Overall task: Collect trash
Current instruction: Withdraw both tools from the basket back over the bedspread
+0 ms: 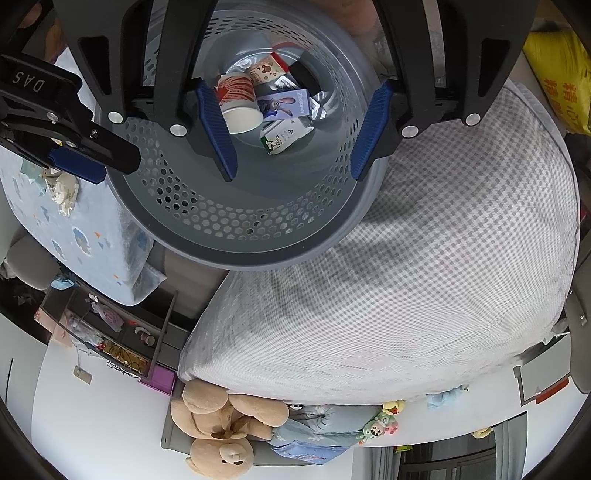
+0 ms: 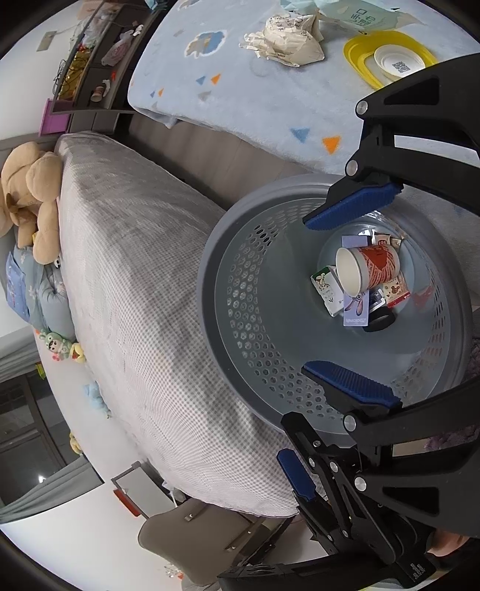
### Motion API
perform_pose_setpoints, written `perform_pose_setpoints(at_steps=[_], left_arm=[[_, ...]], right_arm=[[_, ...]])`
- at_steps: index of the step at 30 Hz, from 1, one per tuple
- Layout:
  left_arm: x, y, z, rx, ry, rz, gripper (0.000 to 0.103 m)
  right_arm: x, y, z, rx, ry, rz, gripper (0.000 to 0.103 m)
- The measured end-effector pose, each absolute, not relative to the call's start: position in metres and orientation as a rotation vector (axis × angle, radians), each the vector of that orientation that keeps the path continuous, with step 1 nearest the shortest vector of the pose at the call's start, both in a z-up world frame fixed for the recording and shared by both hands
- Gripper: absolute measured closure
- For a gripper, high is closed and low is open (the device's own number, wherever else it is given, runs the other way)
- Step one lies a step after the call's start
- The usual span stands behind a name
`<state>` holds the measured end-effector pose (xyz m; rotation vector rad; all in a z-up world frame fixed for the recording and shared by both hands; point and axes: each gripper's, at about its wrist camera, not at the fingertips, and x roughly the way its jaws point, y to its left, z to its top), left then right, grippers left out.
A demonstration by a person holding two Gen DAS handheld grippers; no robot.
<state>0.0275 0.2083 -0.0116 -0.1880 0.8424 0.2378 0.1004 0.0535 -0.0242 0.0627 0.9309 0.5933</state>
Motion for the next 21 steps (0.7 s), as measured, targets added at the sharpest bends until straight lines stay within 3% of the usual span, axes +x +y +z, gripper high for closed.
perform_pose_setpoints(at_steps=[21], left_arm=[[0.027,0.145,0.002,-0.112,0.798,0.113,0.039]], right_arm=[[0.067,-0.047,-0.006,0.12,0.882,0.414,0.028]])
